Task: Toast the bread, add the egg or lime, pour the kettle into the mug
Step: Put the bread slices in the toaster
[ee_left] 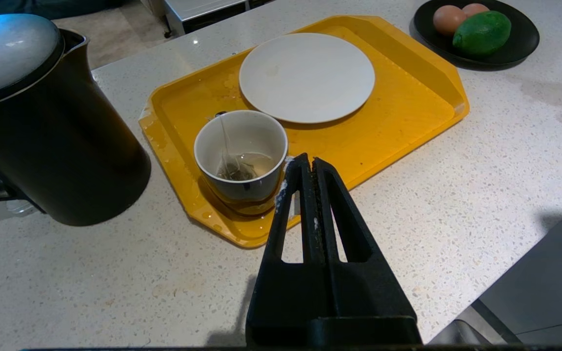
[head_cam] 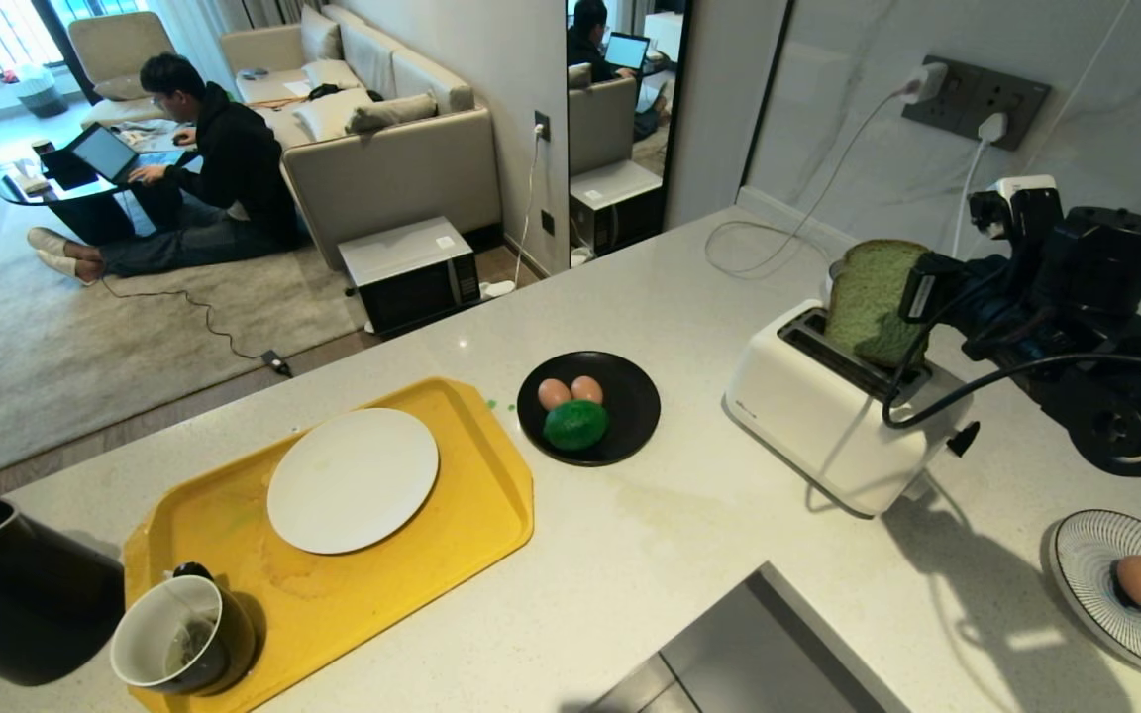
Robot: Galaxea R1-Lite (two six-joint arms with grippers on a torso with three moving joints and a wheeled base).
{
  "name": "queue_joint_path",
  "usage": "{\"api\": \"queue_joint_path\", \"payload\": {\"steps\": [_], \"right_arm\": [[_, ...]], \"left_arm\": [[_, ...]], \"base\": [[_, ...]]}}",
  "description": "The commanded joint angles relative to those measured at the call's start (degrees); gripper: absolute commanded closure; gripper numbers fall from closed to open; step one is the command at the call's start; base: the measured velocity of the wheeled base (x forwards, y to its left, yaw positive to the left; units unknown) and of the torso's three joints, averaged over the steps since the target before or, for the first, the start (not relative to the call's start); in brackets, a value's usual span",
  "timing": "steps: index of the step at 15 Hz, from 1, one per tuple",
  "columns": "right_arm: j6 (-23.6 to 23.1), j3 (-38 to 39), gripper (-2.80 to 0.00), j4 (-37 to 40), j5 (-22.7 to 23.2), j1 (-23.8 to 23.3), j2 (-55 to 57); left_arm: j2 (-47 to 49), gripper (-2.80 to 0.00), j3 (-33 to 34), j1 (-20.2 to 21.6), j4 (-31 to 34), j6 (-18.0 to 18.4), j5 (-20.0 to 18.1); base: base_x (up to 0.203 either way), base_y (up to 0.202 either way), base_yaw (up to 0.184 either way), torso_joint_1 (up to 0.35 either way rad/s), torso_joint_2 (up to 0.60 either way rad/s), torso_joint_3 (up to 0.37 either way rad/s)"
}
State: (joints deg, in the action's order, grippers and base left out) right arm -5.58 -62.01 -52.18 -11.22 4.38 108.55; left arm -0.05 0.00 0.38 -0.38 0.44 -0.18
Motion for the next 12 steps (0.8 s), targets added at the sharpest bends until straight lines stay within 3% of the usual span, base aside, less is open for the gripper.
{"api": "queue_joint_path", "payload": {"steps": [1,12], "right_arm": [[0.17,0.63,0.00,-0.62,-0.03,-0.07,0.76],[0.22,4.01,0.00,-5.13,0.05,-0.07,2.64]], "left_arm": [[-0.04,0.00,0.00,0.00,0.03,0.00,0.01],[-0.04,0.00,0.06,-0.03,-0.01,0.00,0.01]], "base": [[0.000,0.000,0.000,0.000,0.00,0.000],[0.000,0.000,0.000,0.000,0.00,0.000]]}}
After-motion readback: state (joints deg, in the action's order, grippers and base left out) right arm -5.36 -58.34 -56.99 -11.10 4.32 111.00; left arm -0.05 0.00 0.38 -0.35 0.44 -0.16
